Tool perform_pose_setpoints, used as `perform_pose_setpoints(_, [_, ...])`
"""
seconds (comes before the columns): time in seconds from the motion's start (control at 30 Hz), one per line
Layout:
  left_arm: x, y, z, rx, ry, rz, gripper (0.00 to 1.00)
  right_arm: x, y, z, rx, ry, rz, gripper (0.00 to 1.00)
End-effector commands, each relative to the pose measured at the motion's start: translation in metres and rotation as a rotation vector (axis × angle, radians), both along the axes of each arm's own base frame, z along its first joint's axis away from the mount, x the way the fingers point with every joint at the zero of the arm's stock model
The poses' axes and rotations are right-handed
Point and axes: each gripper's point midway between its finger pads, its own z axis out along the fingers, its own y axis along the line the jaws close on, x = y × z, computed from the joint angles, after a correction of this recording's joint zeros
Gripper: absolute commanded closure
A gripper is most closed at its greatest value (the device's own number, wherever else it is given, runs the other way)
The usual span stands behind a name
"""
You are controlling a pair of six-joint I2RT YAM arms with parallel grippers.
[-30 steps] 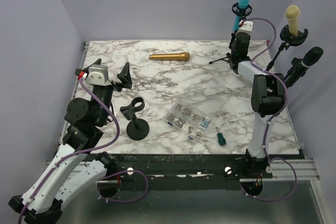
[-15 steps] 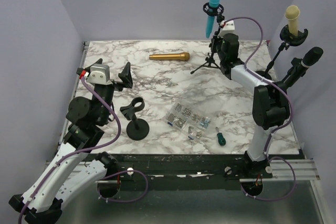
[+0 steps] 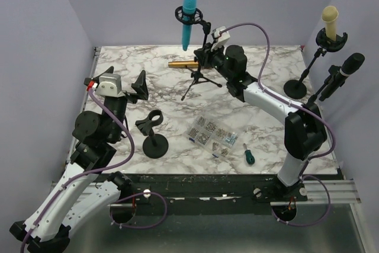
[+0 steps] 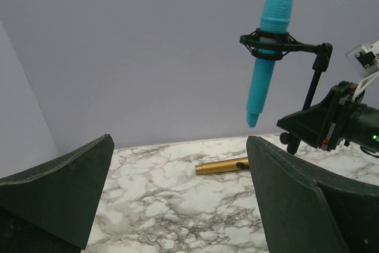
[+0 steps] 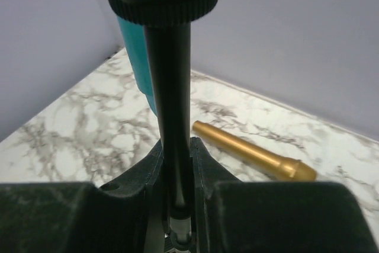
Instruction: Remove the microphone from the stand
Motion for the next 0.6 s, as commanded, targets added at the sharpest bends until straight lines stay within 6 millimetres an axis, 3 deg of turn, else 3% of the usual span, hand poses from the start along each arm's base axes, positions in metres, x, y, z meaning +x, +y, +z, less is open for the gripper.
perform_pose_setpoints(0.0, [0.000, 0.006, 0.001, -0.017, 0.003, 0.026, 0.02, -0.015, 0.032, 0.036, 0.114, -0.055, 0.136, 0.99])
perform_pose_setpoints(0.27, [0.005, -0.014, -0.003, -0.018, 0.051, -0.058, 0.02, -0.044, 0.029, 0.038, 0.087, -0.027, 0.177, 0.99])
perform_pose_setpoints(0.47, [0.007, -0.043, -0.010, -0.025, 0.102, -0.189, 0.02, -0.056, -0.009, 0.040, 0.021, -0.075, 0.045, 0.99])
perform_pose_setpoints(0.57, [-0.004, -0.068, -0.003, -0.025, 0.102, -0.343, 0.02, -0.063, -0.025, 0.040, -0.007, -0.093, 0.002, 0.99])
